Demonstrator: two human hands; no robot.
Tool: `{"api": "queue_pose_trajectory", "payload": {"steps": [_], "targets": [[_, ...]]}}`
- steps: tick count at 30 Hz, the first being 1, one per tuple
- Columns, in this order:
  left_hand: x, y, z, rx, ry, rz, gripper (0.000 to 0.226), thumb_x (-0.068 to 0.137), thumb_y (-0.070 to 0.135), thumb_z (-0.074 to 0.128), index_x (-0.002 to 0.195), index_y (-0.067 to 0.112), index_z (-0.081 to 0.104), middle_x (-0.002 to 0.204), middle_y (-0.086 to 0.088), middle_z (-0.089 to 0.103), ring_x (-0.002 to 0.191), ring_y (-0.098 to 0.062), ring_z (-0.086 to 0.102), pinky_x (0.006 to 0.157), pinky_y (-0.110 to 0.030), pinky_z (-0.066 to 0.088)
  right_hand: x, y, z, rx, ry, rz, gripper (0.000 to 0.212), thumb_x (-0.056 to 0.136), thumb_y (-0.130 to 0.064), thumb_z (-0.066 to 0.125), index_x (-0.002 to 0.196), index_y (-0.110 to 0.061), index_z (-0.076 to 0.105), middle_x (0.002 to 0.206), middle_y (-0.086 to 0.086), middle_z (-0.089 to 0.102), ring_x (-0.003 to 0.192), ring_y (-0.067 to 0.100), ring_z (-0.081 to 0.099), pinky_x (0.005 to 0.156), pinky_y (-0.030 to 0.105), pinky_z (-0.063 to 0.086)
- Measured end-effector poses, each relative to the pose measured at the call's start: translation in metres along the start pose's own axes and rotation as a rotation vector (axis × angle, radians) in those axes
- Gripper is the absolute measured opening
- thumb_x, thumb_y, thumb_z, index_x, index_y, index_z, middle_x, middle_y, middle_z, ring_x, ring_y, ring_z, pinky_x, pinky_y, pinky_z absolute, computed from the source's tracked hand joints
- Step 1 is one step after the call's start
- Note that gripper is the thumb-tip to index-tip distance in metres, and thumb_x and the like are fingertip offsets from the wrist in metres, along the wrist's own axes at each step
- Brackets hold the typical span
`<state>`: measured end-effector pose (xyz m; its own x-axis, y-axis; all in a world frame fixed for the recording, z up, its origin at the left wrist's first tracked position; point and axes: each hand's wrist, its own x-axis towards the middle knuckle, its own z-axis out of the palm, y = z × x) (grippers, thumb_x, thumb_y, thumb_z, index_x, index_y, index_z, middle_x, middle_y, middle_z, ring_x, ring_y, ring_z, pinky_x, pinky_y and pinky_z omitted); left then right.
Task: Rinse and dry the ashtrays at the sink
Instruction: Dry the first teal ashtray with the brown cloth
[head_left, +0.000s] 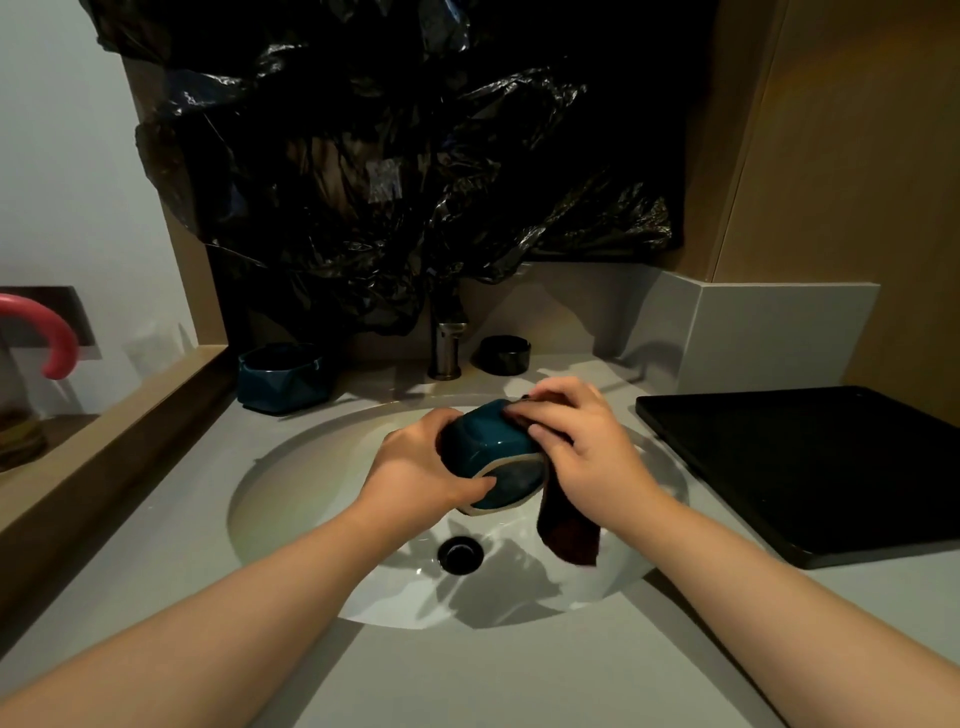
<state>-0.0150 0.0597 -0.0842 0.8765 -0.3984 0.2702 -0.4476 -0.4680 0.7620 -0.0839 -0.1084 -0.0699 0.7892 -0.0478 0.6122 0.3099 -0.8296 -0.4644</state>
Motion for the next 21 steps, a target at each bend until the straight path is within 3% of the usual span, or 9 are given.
{"api": "queue_pose_trajectory", "payload": {"steps": [3,6,8,10,14,17,19,21], "targets": [[-0.003,0.002,-0.001,0.098,0.017,0.061,0.057,0.066,0.029,0.084,0.115,0.032,0.055,0.101,0.013,0.062,0.100,-0.008,0.059,0.084,-0.019,0.047,0.001,-0.002,0.003,-0.146,-0.037,-0.086,0.029,0.093,-0.017,0.053,0.119,-0.024,0.066,0.115,-0.010,0.047,0.111,0.005,0.037,0.089,0.008,0.031],[-0.006,0.005,-0.001,0.173,0.042,0.105,0.063,0.067,0.029,0.082,0.123,0.029,0.054,0.107,0.013,0.061,0.103,-0.008,0.056,0.089,-0.024,0.048,0.005,0.008,0.003,0.040,-0.021,0.175,0.030,0.097,-0.020,0.048,0.123,-0.021,0.063,0.114,-0.012,0.045,0.117,0.009,0.041,0.098,0.012,0.031],[-0.007,0.007,0.000,0.208,0.044,0.130,0.062,0.067,0.030,0.082,0.122,0.029,0.054,0.102,0.015,0.058,0.101,-0.008,0.055,0.088,-0.025,0.048,0.005,0.009,0.004,0.078,-0.016,0.245,0.030,0.098,-0.021,0.046,0.124,-0.019,0.062,0.116,-0.012,0.044,0.121,0.011,0.041,0.101,0.016,0.030],[-0.007,0.007,0.001,0.236,0.041,0.149,0.060,0.067,0.031,0.082,0.119,0.029,0.054,0.099,0.017,0.056,0.097,-0.008,0.056,0.085,-0.025,0.049,0.001,0.001,0.006,-0.010,-0.017,0.147,0.031,0.097,-0.022,0.047,0.125,-0.023,0.061,0.121,-0.013,0.043,0.121,0.007,0.035,0.098,0.011,0.025],[-0.007,0.005,0.001,0.232,0.072,0.155,0.062,0.067,0.030,0.082,0.122,0.029,0.053,0.104,0.014,0.059,0.099,-0.009,0.056,0.084,-0.023,0.047,-0.003,-0.009,0.009,-0.255,-0.005,-0.084,0.032,0.096,-0.027,0.047,0.125,-0.027,0.060,0.128,-0.009,0.046,0.120,0.007,0.031,0.097,0.020,0.031],[-0.008,0.004,0.001,0.133,0.145,0.153,0.064,0.066,0.026,0.084,0.122,0.030,0.054,0.103,0.017,0.058,0.099,-0.005,0.054,0.083,-0.017,0.042,0.000,-0.002,0.006,0.048,0.077,0.103,0.033,0.099,-0.025,0.040,0.126,-0.023,0.059,0.121,-0.009,0.044,0.118,0.005,0.036,0.095,0.010,0.027],[-0.007,0.003,0.001,0.092,0.170,0.153,0.064,0.065,0.024,0.085,0.121,0.031,0.054,0.102,0.019,0.058,0.100,-0.003,0.054,0.084,-0.016,0.042,0.004,0.003,0.004,0.257,0.052,0.271,0.034,0.101,-0.024,0.037,0.126,-0.019,0.058,0.118,-0.007,0.046,0.117,0.009,0.042,0.098,0.015,0.033],[-0.007,0.003,0.000,0.078,0.155,0.143,0.064,0.066,0.024,0.085,0.121,0.031,0.054,0.102,0.018,0.058,0.100,-0.003,0.054,0.083,-0.015,0.041,0.006,0.005,0.004,0.293,0.025,0.323,0.034,0.101,-0.024,0.037,0.128,-0.017,0.057,0.117,-0.005,0.047,0.116,0.011,0.045,0.099,0.021,0.037]]}}
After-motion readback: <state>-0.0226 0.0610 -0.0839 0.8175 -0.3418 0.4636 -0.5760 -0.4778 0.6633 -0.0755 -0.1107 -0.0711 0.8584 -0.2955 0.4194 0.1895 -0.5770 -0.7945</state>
